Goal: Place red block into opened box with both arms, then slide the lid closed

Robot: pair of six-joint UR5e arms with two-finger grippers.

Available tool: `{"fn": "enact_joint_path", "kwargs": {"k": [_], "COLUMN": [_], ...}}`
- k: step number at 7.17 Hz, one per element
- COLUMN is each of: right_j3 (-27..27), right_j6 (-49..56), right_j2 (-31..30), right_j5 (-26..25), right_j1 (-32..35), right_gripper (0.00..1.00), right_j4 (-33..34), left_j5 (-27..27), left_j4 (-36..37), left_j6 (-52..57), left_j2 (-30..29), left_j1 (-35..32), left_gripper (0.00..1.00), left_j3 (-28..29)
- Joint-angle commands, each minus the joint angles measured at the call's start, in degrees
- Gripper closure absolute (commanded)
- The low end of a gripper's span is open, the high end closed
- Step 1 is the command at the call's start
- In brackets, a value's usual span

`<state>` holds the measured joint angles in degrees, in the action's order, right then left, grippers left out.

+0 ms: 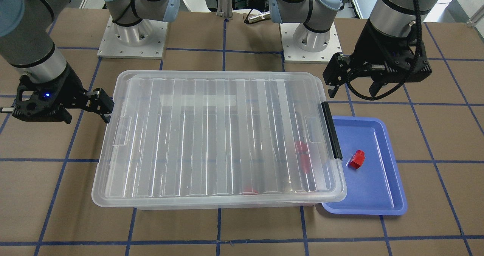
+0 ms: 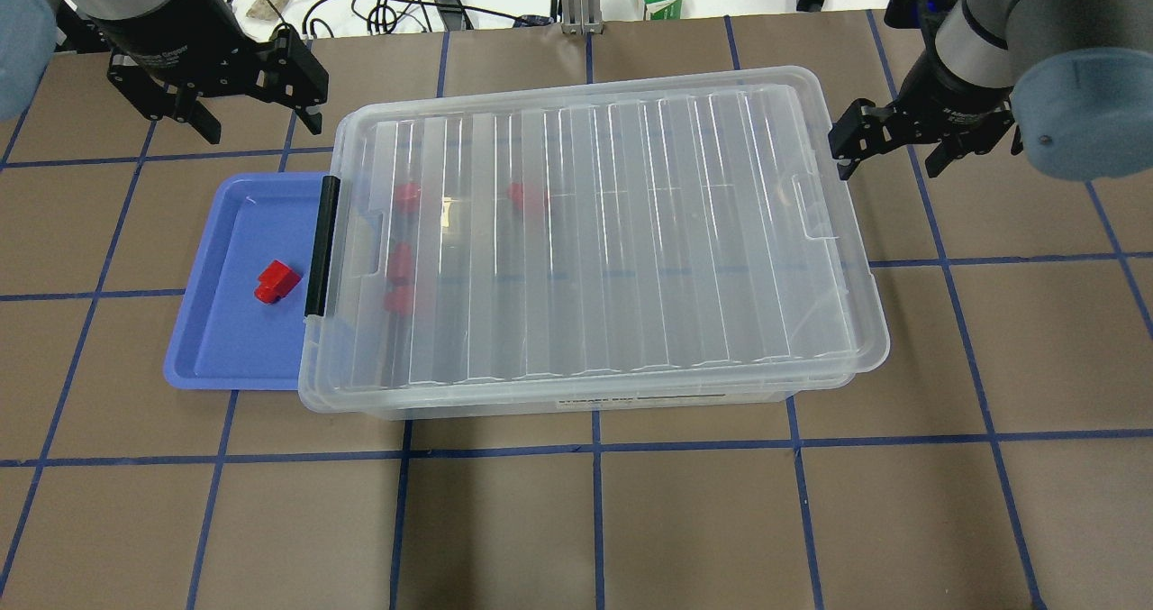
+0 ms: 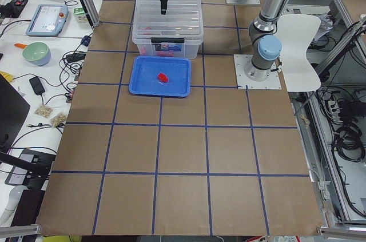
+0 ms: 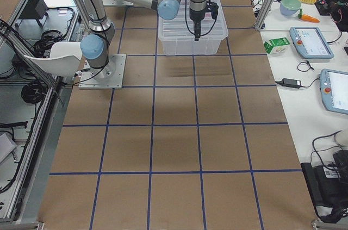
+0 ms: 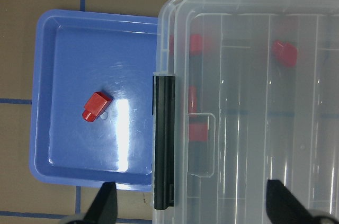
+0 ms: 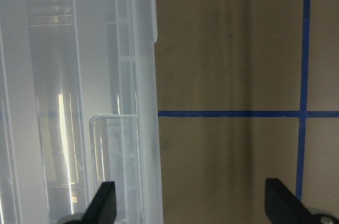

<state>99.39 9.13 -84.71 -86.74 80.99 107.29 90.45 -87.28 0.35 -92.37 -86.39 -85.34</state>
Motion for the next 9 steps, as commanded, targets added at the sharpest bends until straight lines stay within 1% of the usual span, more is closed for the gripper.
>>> {"fn": "enact_joint_path", "kwargs": {"k": [1, 4, 9], "right_j3": [0.36, 0.54, 0.54], "right_j6": [0.27, 0.36, 0.28], "right_j2": [1.82, 3.14, 3.58], "right_j5": [0.69, 0.6, 0.51], "right_j1": [0.04, 0.04, 0.13], "right_gripper": [0.0, 0.0, 0.0], "right_j4": [0.46, 0.55, 0.55], "left_j5": [-0.01, -0.01, -0.01], "left_j4": [0.0, 0.0, 0.0], "left_j6": [0.0, -0.09, -0.09], "left_j2": [0.0, 0.09, 0.09], "left_j1": [-0.01, -0.01, -0.01], "left_gripper": [0.0, 0.0, 0.0], "left_j3": [0.0, 0.0, 0.0]}}
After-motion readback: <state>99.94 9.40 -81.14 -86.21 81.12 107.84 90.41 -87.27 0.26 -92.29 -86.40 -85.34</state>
